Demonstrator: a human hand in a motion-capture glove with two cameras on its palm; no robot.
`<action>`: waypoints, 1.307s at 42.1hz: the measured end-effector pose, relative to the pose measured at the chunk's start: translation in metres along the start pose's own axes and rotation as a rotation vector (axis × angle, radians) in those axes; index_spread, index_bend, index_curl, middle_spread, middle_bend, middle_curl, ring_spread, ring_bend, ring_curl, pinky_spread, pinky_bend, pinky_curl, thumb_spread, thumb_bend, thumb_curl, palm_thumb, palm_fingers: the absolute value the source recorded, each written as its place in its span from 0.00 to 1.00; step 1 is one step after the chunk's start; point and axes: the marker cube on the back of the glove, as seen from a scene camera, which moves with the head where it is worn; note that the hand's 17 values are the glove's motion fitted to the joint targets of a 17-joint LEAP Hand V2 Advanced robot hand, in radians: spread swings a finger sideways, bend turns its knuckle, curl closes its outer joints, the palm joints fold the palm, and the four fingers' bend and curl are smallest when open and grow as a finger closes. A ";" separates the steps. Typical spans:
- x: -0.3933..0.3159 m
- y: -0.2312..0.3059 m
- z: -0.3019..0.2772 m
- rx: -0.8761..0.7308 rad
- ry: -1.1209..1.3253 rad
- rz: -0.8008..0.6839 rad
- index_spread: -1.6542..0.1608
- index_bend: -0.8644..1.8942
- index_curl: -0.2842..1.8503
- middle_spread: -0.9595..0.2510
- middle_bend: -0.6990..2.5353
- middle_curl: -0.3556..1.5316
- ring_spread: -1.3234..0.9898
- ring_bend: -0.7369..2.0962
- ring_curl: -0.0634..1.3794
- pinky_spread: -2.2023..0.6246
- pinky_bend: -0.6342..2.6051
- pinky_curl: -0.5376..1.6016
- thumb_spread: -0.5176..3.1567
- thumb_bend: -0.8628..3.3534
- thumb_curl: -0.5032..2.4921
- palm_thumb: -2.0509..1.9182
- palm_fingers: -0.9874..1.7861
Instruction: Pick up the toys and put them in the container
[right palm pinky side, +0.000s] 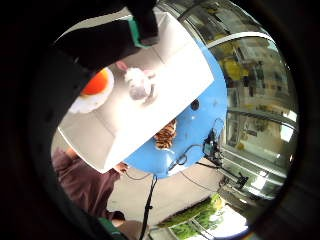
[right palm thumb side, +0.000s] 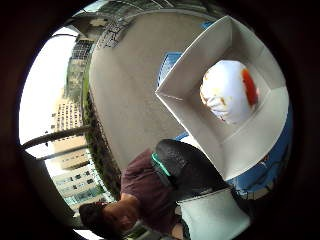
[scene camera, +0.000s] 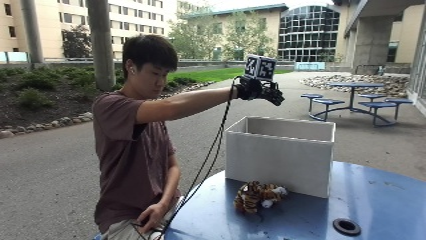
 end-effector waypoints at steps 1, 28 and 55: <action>0.004 0.003 -0.002 0.014 -0.001 0.005 0.78 0.35 0.51 0.73 0.36 0.50 0.51 0.59 0.39 0.73 0.59 0.52 0.40 0.18 0.45 0.52 0.17; 0.255 0.156 0.048 0.052 0.086 0.574 0.85 0.33 0.31 0.78 0.28 0.42 0.57 0.51 0.29 0.79 0.49 0.43 0.47 0.19 0.31 0.50 0.32; 0.251 0.092 0.278 -0.083 -0.055 0.629 0.87 0.32 0.16 0.71 0.47 0.51 0.45 0.74 0.37 0.64 0.56 0.43 0.54 0.30 0.34 0.69 0.68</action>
